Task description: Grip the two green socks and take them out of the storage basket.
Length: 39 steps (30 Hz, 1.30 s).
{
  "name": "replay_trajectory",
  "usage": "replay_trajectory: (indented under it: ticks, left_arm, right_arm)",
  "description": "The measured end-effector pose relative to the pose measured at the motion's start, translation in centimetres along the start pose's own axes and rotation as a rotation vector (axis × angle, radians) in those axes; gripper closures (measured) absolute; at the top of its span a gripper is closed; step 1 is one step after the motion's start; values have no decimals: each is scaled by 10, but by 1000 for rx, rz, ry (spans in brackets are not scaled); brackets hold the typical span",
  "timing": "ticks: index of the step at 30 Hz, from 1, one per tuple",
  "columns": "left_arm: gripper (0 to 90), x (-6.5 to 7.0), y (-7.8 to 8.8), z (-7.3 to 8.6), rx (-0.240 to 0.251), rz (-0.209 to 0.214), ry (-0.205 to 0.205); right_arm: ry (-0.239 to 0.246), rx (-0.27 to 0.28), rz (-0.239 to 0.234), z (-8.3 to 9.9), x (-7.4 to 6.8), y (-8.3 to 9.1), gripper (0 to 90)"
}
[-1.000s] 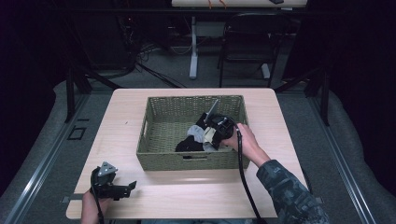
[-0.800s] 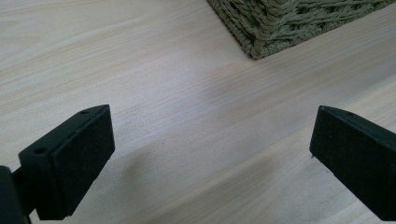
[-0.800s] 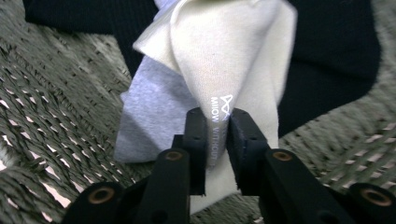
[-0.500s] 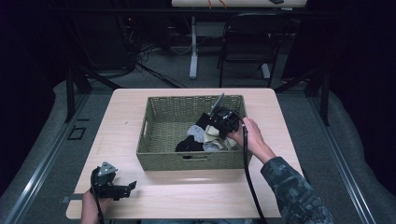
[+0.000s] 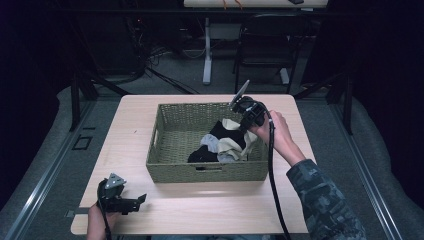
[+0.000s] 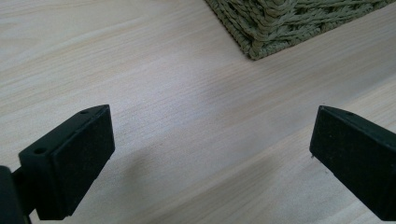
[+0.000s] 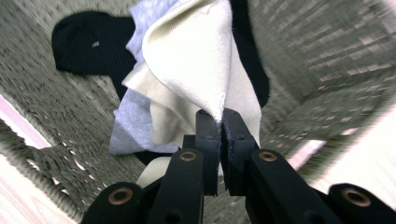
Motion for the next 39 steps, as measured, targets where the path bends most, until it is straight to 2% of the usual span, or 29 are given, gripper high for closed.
replay_trajectory:
  ticks: [4,6,11,16,25,30,33,34,35,39]
  left_arm:
    - [0,0,0,0,0,2,0]
    - [0,0,0,0,-7,7,-2]
    - [0,0,0,0,-6,6,-5]
    - [0,0,0,0,-8,5,-6]
    - [0,1,0,0,-8,6,0]
    - [0,0,0,0,-9,6,-1]
    - [0,0,1,0,-8,5,-1]
    - [0,0,1,0,-7,4,0]
    - [0,0,0,0,-7,5,-1]
    - [0,0,0,0,-7,8,-1]
  right_arm:
    - [-6,29,3,-6,2,15,870]
    - [3,24,1,-9,3,20,869]
    - [-2,34,-24,-14,-1,20,871]
    - [6,27,-30,-16,-2,19,872]
    - [2,61,-20,-22,2,46,872]
    - [-3,78,-8,-22,7,63,872]
    - [-15,95,12,-18,15,80,872]
    - [-15,95,12,-18,15,80,872]
    - [-30,107,18,-14,20,88,872]
    - [-55,125,27,-5,31,99,872]
Point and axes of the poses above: each handheld gripper's, and its own axes: y roughly backward along the jaws, z roughly out of its underside, x roughly to its right, the point moved 5 cm from there along -y, roughly forward along the jaws, and after that the axes turned 4 degrees about -y, right-handed, at the moved point
